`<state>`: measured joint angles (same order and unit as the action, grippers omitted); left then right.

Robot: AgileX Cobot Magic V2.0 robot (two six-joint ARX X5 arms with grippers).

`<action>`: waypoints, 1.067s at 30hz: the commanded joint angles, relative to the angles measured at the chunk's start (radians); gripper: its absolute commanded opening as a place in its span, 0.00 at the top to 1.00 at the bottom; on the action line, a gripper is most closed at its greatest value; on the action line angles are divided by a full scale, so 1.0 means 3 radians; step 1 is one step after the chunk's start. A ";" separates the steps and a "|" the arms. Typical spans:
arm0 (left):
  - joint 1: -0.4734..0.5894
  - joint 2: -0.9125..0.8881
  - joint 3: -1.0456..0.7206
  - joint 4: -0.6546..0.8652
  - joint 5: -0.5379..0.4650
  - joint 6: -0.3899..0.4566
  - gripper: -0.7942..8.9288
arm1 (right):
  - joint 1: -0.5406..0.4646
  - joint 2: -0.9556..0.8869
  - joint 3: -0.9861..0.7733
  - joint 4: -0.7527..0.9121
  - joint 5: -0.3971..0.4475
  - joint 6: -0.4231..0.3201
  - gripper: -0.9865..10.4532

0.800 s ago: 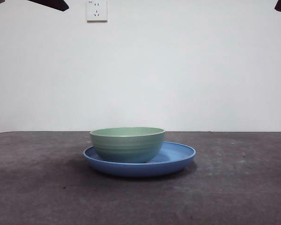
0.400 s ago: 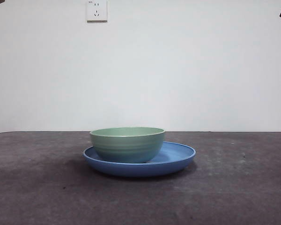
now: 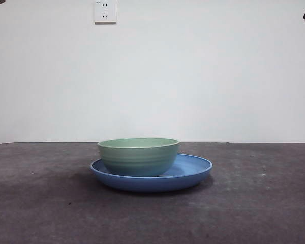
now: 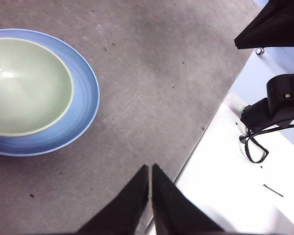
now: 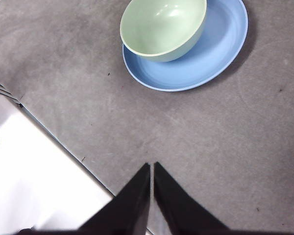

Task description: Place the green bowl on the blue plate

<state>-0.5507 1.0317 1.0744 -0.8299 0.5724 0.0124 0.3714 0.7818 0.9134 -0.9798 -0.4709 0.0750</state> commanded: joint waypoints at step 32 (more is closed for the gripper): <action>0.1837 -0.2083 -0.1649 0.2499 -0.1171 0.0079 0.91 | 0.0018 0.0023 0.0034 0.0031 -0.0001 -0.0025 0.91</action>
<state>-0.0051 0.4217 0.6109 -0.0925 0.2363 0.0212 0.3714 0.7815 0.9134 -0.9794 -0.4709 0.0750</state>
